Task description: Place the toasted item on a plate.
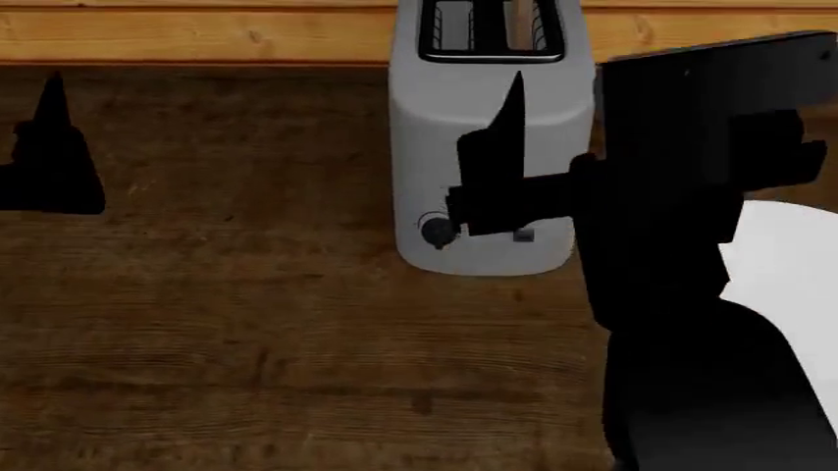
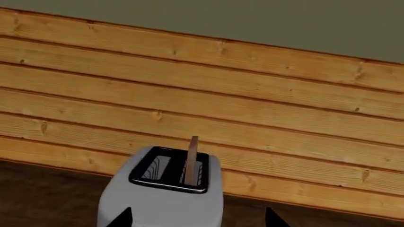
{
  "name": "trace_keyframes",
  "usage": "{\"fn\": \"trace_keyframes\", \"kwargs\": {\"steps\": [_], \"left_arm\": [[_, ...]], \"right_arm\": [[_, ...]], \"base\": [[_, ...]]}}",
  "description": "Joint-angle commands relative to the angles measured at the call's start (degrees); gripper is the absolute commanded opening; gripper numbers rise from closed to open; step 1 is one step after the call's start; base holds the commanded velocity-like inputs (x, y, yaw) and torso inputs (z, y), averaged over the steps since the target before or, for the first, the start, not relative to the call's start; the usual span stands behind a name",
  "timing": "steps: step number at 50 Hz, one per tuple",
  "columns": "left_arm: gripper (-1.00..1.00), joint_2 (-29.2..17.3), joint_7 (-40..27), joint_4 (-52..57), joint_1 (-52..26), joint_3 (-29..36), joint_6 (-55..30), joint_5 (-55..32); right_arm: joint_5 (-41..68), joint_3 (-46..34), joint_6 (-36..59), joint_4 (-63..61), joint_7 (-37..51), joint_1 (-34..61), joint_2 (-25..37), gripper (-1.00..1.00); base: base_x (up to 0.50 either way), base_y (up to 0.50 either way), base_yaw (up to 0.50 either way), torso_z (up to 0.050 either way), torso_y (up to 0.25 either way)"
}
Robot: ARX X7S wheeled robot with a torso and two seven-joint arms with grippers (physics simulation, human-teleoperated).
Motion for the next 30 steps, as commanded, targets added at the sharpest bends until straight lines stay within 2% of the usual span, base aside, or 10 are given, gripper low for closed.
{"fn": "trace_keyframes", "kwargs": {"steps": [1, 11, 25, 30], "left_arm": [[1.00, -0.3, 0.7, -7.9, -10.4, 1.5, -3.5, -0.5], [1.00, -0.1, 0.7, -11.9, -12.6, 0.5, -3.6, -0.7], [1.00, -0.1, 0.5, -10.3, -10.4, 0.6, -2.4, -1.1], [1.00, -0.3, 0.9, -11.4, -10.4, 0.5, -1.5, -1.4]], "right_arm": [[0.4, -0.4, 2.1, 6.9, -0.5, 9.1, 0.0, 1.00], [1.1, -1.0, -0.7, 13.3, -2.0, 11.5, 0.2, 1.00], [-0.2, -2.9, 0.7, 14.6, -0.3, 11.2, 1.1, 1.00], [-0.7, -4.1, 1.1, 14.5, 0.2, 11.5, 1.4, 1.00]], "base": [[0.00, 0.00, 0.00, 0.050, 0.014], [0.02, 0.00, 0.00, 0.050, 0.013], [0.49, -0.06, 0.00, 0.050, 0.013], [0.00, 0.00, 0.00, 0.050, 0.013]]}}
